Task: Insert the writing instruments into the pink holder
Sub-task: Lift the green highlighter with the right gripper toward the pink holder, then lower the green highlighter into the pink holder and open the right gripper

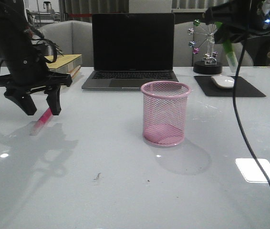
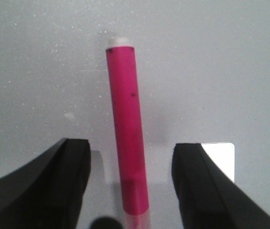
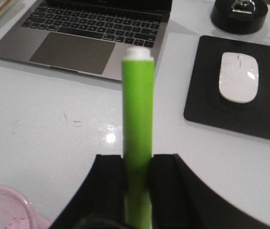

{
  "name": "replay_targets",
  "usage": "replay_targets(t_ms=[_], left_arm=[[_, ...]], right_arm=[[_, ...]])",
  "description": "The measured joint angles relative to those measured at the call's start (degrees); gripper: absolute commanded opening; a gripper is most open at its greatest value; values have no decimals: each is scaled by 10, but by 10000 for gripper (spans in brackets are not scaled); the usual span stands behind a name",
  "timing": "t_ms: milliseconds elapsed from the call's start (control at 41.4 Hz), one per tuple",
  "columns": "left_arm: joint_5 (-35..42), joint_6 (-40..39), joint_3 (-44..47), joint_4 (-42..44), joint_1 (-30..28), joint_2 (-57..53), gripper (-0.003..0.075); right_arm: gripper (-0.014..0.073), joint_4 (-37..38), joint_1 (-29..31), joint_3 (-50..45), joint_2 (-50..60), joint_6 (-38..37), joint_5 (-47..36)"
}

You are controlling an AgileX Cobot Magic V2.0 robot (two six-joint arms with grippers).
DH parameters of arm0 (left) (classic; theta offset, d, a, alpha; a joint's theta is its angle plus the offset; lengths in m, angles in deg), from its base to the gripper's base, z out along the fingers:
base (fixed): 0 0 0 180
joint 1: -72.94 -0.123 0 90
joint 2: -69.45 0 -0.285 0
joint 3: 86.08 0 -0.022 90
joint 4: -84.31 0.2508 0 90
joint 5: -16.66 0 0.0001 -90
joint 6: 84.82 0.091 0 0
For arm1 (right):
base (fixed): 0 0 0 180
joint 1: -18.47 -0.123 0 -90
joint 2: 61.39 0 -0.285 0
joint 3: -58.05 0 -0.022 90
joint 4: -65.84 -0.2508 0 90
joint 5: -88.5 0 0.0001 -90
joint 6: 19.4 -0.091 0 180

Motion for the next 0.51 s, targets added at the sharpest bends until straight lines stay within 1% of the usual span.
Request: replay_targets(t_ms=[290,507], left_arm=[[-1,0,0,0,0,0,446],[-3,0,0,0,0,0,446]], right_arm=[[52,-1,-47,-51,33,0,-93],[52,-2,-72,-66,37,0,-124]])
